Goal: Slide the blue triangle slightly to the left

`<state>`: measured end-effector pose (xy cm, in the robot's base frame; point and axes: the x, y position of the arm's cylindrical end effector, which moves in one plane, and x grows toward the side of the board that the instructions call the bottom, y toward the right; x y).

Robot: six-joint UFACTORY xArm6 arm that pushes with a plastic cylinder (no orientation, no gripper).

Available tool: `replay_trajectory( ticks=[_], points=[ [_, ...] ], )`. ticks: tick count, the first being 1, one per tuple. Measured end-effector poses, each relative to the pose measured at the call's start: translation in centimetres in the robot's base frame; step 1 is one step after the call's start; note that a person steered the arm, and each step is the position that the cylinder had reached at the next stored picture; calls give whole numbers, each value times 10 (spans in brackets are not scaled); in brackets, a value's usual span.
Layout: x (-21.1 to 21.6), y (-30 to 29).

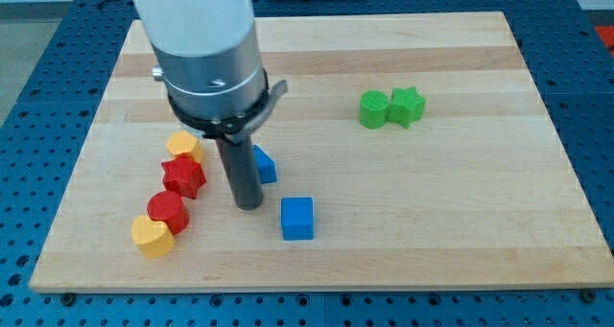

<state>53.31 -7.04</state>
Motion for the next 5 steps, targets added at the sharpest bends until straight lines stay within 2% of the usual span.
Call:
replay_trajectory(
  ticks=[2,3,4,5],
  points=[
    [0,89],
    [-17,91],
    [-39,64],
    [-42,42]
  ],
)
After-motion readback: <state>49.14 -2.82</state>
